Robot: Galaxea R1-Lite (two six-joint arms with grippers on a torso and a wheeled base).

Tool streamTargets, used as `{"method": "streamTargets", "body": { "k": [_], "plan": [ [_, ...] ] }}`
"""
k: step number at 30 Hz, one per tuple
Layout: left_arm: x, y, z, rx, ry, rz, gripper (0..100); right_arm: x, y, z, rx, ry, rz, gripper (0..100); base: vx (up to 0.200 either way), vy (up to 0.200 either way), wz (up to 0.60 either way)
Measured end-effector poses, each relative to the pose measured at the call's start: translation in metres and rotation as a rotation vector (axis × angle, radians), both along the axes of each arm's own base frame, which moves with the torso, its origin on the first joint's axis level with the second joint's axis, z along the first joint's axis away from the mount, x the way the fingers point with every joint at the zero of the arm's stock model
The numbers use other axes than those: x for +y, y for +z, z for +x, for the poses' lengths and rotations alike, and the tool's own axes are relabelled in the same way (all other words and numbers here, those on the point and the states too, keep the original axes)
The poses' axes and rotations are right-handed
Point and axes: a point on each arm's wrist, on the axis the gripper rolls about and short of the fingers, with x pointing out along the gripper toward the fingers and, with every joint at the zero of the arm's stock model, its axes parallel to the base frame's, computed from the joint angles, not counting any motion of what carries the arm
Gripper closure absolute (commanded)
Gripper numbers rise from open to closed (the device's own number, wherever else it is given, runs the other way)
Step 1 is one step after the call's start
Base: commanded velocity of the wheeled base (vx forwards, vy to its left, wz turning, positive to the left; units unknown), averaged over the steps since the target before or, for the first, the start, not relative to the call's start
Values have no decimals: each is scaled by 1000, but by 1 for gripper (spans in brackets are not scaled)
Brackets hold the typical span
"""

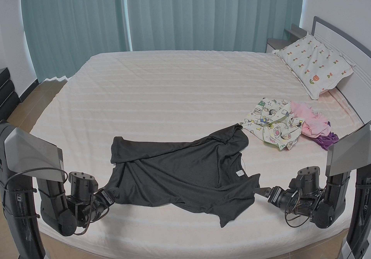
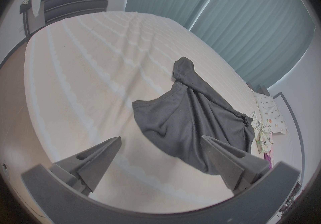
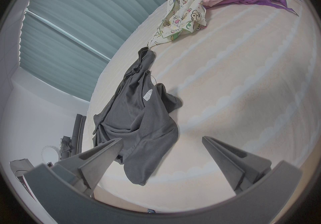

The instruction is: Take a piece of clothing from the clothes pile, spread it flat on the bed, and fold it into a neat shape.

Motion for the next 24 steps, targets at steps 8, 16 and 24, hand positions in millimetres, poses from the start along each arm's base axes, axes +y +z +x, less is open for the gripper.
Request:
{"method": "streamTargets", "body": {
  "k": [8,16,24],
  "plan": [
    [-4,-21,29,-22,38,70,0,7,-2,-1,2,22,-5,0,0,0,0],
    [-5,-34,44,-27,29,113,100,19,-9,-5,14,67,-13,0,0,0,0],
    [2,-34,31,17,38,124,100,27,-18,-5,10,105,-26,0,0,0,0]
  ]
}}
